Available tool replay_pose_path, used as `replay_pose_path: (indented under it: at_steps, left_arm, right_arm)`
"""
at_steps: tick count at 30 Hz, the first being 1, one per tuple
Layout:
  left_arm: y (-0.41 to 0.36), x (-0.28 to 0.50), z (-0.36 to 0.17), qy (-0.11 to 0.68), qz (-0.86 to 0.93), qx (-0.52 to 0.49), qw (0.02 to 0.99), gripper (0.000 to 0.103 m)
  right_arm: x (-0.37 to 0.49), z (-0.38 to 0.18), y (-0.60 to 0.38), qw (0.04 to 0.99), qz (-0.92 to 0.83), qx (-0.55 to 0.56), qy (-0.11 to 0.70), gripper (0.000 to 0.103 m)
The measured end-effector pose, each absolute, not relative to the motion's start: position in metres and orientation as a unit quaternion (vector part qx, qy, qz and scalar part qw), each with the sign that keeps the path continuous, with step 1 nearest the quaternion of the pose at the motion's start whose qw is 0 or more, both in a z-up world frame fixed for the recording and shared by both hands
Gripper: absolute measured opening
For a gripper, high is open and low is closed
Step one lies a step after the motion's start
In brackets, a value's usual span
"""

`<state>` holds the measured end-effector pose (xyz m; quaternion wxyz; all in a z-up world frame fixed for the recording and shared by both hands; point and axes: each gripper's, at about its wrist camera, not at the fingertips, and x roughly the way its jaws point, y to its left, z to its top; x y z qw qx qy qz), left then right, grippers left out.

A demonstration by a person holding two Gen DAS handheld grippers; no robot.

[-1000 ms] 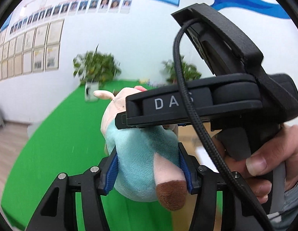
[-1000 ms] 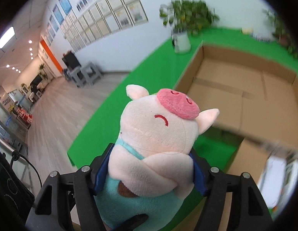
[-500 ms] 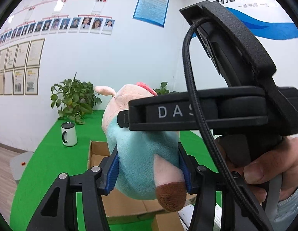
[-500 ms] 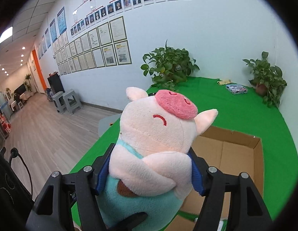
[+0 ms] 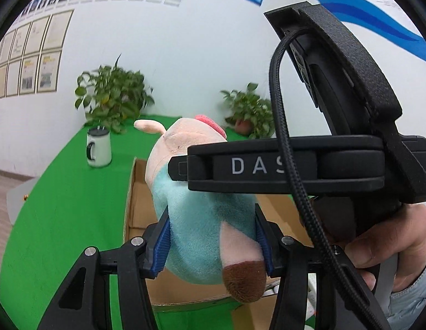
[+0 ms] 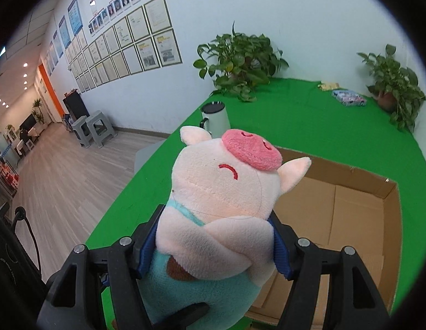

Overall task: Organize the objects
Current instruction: 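Carry the plush pig over the large cardboard box and lower it inside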

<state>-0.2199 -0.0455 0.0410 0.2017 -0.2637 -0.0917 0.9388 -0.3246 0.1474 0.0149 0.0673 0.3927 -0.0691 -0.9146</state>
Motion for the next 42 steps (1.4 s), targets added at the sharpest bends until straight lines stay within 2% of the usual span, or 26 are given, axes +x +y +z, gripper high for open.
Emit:
replay_pose_path:
  at_steps: [10, 17, 23, 30, 31, 33, 34, 38, 41, 42]
  left_arm:
    - [-0.077, -0.265, -0.077, -0.115, 0.911, -0.351, 0.181, 0.05]
    - [-0.105, -0.298, -0.132, -0.15, 0.888, -0.403, 0.162, 0.05]
    - [-0.107, -0.298, -0.131, -0.159, 0.888, -0.403, 0.154, 0.049]
    - [-0.115, -0.297, -0.124, -0.222, 0.861, -0.428, 0.161, 0.05]
    - [-0.115, -0.3, -0.124, -0.221, 0.86, -0.43, 0.161, 0.051]
    - [-0.113, -0.302, -0.124, -0.208, 0.861, -0.437, 0.157, 0.054]
    - [-0.11, -0.303, -0.122, -0.196, 0.864, -0.437, 0.153, 0.058]
    - [-0.111, -0.292, -0.113, -0.177, 0.874, -0.433, 0.131, 0.061]
    - [-0.116, -0.256, -0.091, -0.167, 0.892, -0.405, 0.112, 0.063]
    - [-0.119, -0.251, -0.086, -0.164, 0.898, -0.395, 0.108, 0.067]
  right_arm:
    - [-0.362, -0.06, 0.151, 0.086, -0.881, 0.454, -0.104, 0.067]
    - [-0.381, -0.109, 0.142, 0.093, -0.852, 0.501, -0.121, 0.068]
    - [-0.378, -0.115, 0.143, 0.097, -0.849, 0.501, -0.136, 0.079]
    - [-0.354, -0.088, 0.172, 0.123, -0.846, 0.48, -0.197, 0.079]
    - [-0.349, -0.085, 0.179, 0.129, -0.844, 0.476, -0.211, 0.079]
    - [-0.344, -0.093, 0.188, 0.132, -0.831, 0.489, -0.228, 0.068]
    - [-0.344, -0.1, 0.188, 0.133, -0.826, 0.497, -0.231, 0.068]
    - [-0.338, -0.105, 0.187, 0.143, -0.826, 0.487, -0.246, 0.063]
    - [-0.338, -0.109, 0.175, 0.14, -0.831, 0.488, -0.228, 0.063]
    - [-0.338, -0.113, 0.171, 0.141, -0.828, 0.492, -0.228, 0.064]
